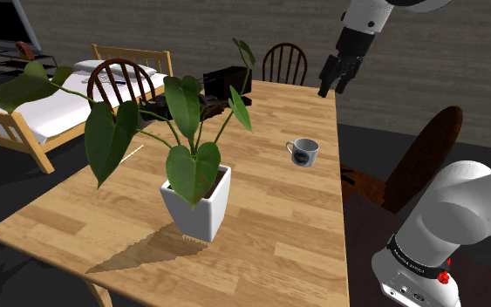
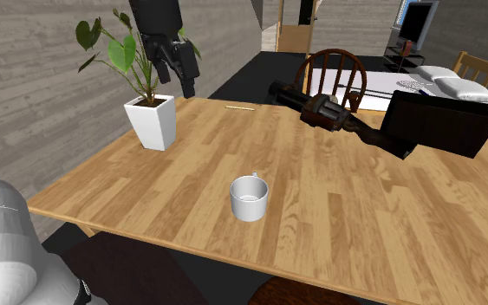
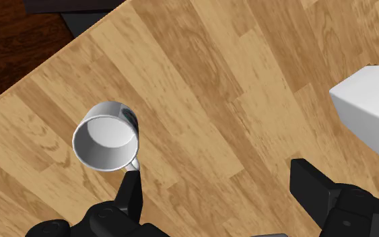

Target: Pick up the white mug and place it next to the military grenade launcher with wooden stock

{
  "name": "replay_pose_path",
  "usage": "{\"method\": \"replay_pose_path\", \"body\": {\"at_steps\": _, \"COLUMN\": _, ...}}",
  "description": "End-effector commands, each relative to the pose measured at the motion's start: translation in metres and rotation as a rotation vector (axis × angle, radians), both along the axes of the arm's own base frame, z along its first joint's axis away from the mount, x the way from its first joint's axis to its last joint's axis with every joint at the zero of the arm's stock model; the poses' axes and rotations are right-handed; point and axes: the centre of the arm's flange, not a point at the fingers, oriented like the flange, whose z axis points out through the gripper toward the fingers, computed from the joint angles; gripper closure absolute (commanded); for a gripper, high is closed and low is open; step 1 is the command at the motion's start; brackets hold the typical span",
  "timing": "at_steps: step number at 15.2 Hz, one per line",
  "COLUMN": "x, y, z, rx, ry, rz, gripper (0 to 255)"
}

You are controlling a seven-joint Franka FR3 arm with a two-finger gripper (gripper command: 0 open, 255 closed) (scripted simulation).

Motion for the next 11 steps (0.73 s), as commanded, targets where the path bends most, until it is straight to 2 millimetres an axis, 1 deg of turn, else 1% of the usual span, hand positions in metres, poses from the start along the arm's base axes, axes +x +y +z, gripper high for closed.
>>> {"method": "replay_pose_path", "body": {"at_steps": 1, "x": 0.000, "y": 0.000, "z": 0.000, "rx": 0.000, "ry": 0.000, "rz": 0.000, "gripper": 0}}
{"method": "replay_pose_path", "body": {"at_steps": 11, "x": 0.051, "y": -0.062, "z": -0.104, "rx": -0.014, "ry": 0.049, "rz": -0.054, "gripper": 0}}
